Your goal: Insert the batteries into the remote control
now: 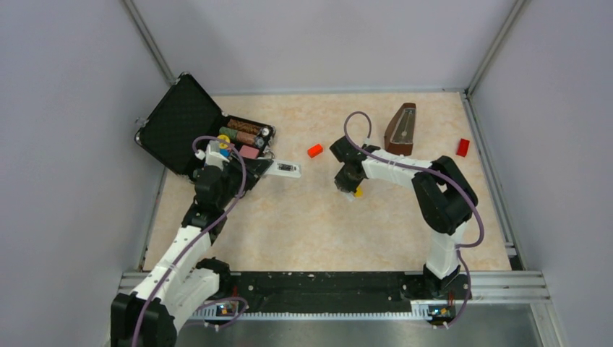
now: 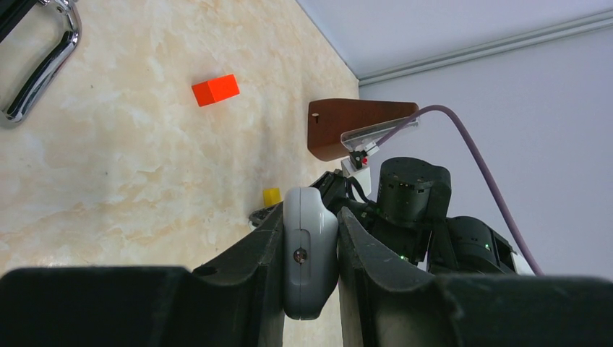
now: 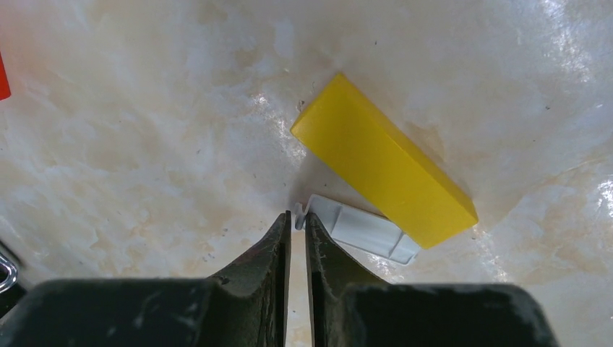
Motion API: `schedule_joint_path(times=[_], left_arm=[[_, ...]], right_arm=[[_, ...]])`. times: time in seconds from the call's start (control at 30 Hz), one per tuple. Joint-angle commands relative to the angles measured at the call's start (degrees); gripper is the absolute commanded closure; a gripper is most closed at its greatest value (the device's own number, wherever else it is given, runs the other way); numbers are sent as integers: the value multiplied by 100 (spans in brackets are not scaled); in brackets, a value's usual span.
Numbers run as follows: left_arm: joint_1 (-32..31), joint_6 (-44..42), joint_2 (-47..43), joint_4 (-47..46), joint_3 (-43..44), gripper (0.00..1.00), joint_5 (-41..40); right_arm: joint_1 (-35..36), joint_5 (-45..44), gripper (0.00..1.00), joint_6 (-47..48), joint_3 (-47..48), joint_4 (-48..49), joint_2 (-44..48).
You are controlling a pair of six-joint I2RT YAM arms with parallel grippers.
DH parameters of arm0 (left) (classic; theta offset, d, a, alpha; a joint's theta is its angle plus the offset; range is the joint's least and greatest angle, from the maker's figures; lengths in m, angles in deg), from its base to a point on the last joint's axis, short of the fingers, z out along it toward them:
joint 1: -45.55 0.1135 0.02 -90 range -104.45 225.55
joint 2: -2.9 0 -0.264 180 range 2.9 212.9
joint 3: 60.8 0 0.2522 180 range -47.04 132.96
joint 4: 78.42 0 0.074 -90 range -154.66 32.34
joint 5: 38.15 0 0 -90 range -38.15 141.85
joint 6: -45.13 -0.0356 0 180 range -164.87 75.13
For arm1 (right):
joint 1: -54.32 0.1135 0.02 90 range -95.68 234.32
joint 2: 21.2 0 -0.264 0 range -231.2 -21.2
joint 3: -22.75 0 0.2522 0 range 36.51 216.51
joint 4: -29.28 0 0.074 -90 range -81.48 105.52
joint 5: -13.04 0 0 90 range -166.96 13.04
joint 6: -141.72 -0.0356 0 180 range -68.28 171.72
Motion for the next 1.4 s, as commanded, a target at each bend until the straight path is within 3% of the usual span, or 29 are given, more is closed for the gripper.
schedule_joint_path(times=[0.0, 0.17, 0.43, 0.87, 1.37], left_arm=[[66, 11, -23, -421, -28, 100, 146], [95, 2, -24, -403, -33, 100, 168], [119, 6, 67, -437, 9, 100, 218], [117, 448, 626, -738, 277, 100, 661], [106, 1790, 1644, -1865, 1112, 100, 2073]], right_arm=[[30, -45, 89, -150, 142, -30, -206], [23, -47, 100, -159, 144, -34, -206], [22, 133, 100, 293, 203, 209, 159], [5, 586, 100, 1097, -109, 1117, 2098], [-24, 2450, 100, 1394, -225, 3794, 3341]])
